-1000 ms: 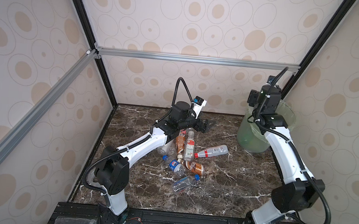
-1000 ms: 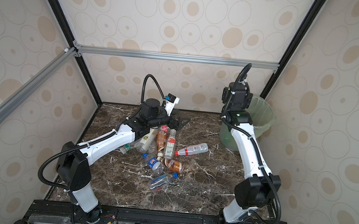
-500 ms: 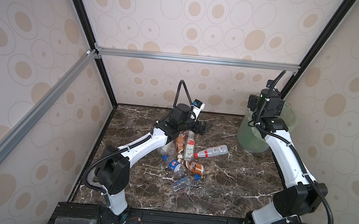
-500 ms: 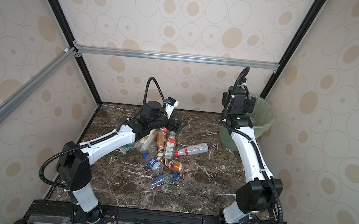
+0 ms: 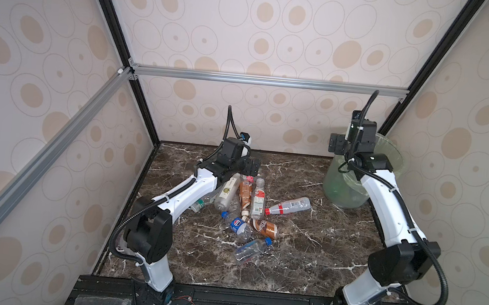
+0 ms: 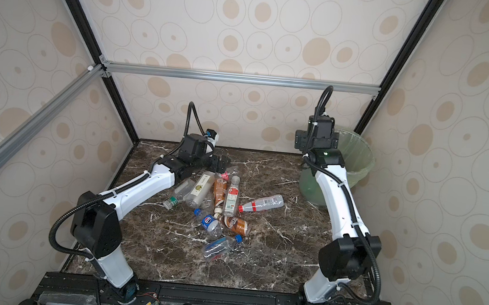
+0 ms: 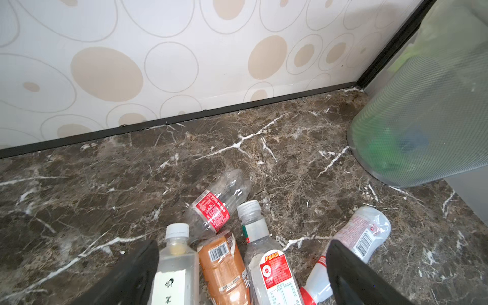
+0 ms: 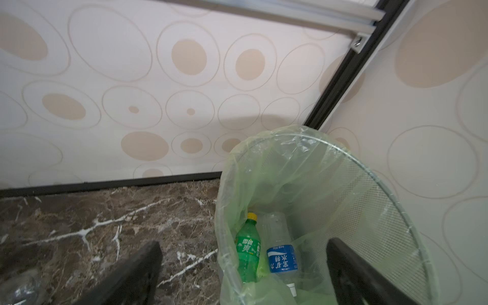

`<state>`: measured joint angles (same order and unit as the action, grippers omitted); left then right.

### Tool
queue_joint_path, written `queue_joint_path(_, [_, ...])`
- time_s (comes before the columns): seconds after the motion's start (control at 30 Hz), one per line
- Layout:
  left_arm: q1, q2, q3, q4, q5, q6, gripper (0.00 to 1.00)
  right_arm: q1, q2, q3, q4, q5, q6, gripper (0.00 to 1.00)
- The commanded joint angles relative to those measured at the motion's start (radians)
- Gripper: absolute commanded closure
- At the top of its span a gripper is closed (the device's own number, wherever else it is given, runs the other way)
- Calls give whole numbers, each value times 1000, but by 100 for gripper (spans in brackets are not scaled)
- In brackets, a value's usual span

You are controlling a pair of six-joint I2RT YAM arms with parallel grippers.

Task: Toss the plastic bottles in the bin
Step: 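Open the right gripper over the bin to drop the blue-labelled bottle, then close the left gripper on the matcha bottle while the right gripper withdraws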

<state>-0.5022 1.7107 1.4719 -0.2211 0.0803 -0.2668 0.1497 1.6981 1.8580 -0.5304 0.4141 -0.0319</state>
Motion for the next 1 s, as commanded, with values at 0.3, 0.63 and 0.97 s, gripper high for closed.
queue_joint_path(0.3, [-12,-74,-24,15,40,-13,1,-41,279,294,-361,-42,-38,25])
queue_joint_path(0.63, [-4,-91,-53,14,39,2,1,-48,356,372,-394,-145,-59,73])
queue_joint_path(0.97, [23,-120,-71,-37,-11,1,1,-7,378,433,-412,-244,-26,96])
